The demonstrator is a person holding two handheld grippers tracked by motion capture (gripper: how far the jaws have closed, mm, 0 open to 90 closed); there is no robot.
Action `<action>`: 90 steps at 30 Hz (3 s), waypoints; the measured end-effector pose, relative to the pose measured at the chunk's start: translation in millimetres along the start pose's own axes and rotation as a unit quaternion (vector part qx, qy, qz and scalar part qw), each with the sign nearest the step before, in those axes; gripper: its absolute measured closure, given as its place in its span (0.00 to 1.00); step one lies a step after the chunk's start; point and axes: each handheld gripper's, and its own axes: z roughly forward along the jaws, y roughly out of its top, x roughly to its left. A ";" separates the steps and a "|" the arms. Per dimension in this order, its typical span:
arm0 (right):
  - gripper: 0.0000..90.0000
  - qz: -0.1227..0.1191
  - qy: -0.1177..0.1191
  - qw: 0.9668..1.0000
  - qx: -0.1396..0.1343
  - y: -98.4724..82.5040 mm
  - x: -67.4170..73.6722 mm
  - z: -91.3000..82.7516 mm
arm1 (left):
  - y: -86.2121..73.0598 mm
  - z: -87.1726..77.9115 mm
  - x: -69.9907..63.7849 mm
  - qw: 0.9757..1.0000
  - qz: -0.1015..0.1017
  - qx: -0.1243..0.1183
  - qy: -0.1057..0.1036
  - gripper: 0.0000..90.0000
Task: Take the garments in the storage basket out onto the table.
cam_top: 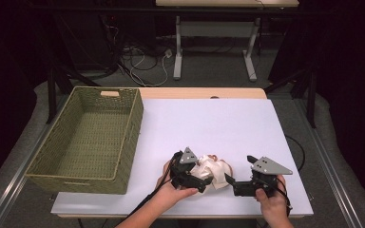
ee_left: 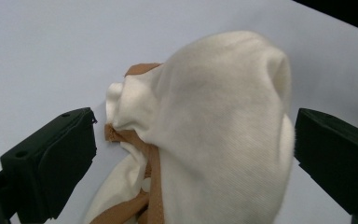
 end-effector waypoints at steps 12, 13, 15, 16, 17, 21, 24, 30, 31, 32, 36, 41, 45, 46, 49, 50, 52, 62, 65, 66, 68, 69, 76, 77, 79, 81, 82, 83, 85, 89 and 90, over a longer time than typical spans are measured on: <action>0.00 -0.001 0.002 1.000 0.003 -0.7 -0.4 3.3 | 1.2 -17.9 5.5 0.999 -0.018 -0.027 -0.015 0.01; 0.00 0.001 0.001 1.000 0.003 -1.0 0.0 3.8 | 1.7 -20.1 7.3 0.999 -0.016 -0.030 -0.013 0.01; 0.00 -0.001 0.003 1.000 0.008 -1.1 -0.5 4.2 | 2.6 -25.4 11.6 0.999 -0.019 -0.038 -0.007 0.01; 0.00 0.000 0.004 1.000 0.008 -1.2 -0.6 4.4 | 2.8 -27.3 13.1 0.999 -0.021 -0.041 -0.008 0.01; 0.00 0.000 0.004 1.000 0.007 -1.4 -0.6 4.7 | 3.1 -29.6 14.8 0.999 -0.025 -0.042 -0.009 0.01; 0.00 0.001 0.006 1.000 0.008 -1.5 -0.8 4.9 | 4.2 -36.2 21.1 0.998 -0.023 -0.054 0.000 0.01; 0.00 0.001 0.006 1.000 0.007 -1.9 -1.1 5.3 | 5.4 -41.0 26.2 0.997 -0.038 -0.067 -0.003 0.01; 0.00 0.006 0.003 1.000 0.005 -1.9 -2.0 5.5 | 8.2 -51.4 36.1 0.995 -0.056 -0.082 0.002 0.01; 0.00 0.006 0.002 1.000 0.005 -2.2 -2.0 5.6 | 8.8 -53.0 38.1 0.995 -0.057 -0.082 0.006 0.01; 0.00 0.006 0.002 1.000 0.005 -2.6 -1.7 5.6 | 9.3 -54.3 40.1 0.995 -0.060 -0.082 0.011 0.01; 0.00 0.005 0.003 1.000 0.008 -3.2 -0.8 5.2 | 9.6 -61.3 47.9 0.992 -0.083 -0.092 0.014 0.01; 0.00 0.008 0.004 1.000 0.009 -3.5 -1.2 4.4 | 9.9 -67.7 52.4 0.991 -0.092 -0.093 0.019 0.01; 0.00 0.008 0.003 1.000 0.010 -4.4 -0.9 5.6 | 10.0 -74.4 59.8 0.989 -0.107 -0.097 0.021 0.01; 0.00 0.004 0.002 1.000 0.010 -4.6 -1.2 6.0 | 10.0 -74.4 59.8 0.989 -0.107 -0.097 0.021 0.01; 0.00 0.006 0.003 1.000 0.014 -5.4 -1.6 6.1 | 10.8 -77.5 62.3 0.989 -0.109 -0.099 0.022 0.01; 0.00 0.005 0.002 1.000 0.014 -5.5 -1.7 6.2 | 11.3 -79.2 62.9 0.990 -0.107 -0.093 0.022 0.01; 0.00 0.007 0.000 1.000 0.015 -5.8 -1.4 6.8 | 11.8 -80.3 62.5 0.990 -0.100 -0.093 0.023 0.01; 0.00 0.006 0.004 1.000 0.021 -4.6 -0.8 7.6 | 13.1 -82.3 61.3 0.991 -0.088 -0.095 0.024 0.01; 0.00 0.011 0.007 1.000 0.020 -3.9 -1.2 7.5 | 13.3 -83.4 61.3 0.991 -0.089 -0.096 0.025 0.01; 0.00 0.011 0.007 1.000 0.020 -3.3 -1.4 6.9 | 13.6 -84.2 61.4 0.991 -0.091 -0.093 0.023 0.01; 0.00 0.012 0.011 1.000 0.018 -1.8 -1.4 6.5 | 13.9 -84.8 61.2 0.991 -0.090 -0.095 0.026 0.01; 0.00 0.013 0.011 1.000 0.018 -1.1 -1.1 5.6 | 14.0 -85.3 60.8 0.991 -0.091 -0.096 0.026 0.01; 0.00 0.011 0.015 1.000 0.025 4.7 1.2 3.8 | 14.9 -84.7 59.2 0.991 -0.093 -0.091 0.021 0.01; 0.00 0.011 0.018 0.999 0.028 5.8 1.6 3.2 | 15.0 -83.7 58.8 0.991 -0.092 -0.092 0.021 0.01; 0.00 0.007 0.020 0.999 0.027 8.1 3.8 2.4 | 15.2 -83.3 57.5 0.992 -0.090 -0.087 0.020 0.01; 0.00 0.004 0.021 0.999 0.028 10.6 6.3 2.9 | 15.4 -82.7 56.8 0.992 -0.089 -0.087 0.020 0.01; 0.00 0.000 0.022 0.999 0.031 11.6 7.5 3.1 | 15.8 -82.3 55.5 0.992 -0.087 -0.087 0.020 0.01; 0.00 -0.004 0.023 0.999 0.037 12.8 8.8 3.4 | 15.8 -82.3 55.5 0.992 -0.087 -0.087 0.020 0.01; 0.00 -0.006 0.024 0.999 0.044 15.0 11.6 4.1 | 16.3 -82.7 54.2 0.992 -0.085 -0.087 0.017 0.01; 0.00 -0.007 0.028 0.998 0.059 19.8 13.3 7.1 | 17.1 -84.2 53.5 0.993 -0.079 -0.089 0.019 0.01; 0.00 -0.009 0.026 0.998 0.057 21.0 13.6 8.8 | 17.3 -84.3 53.0 0.992 -0.081 -0.092 0.019 0.01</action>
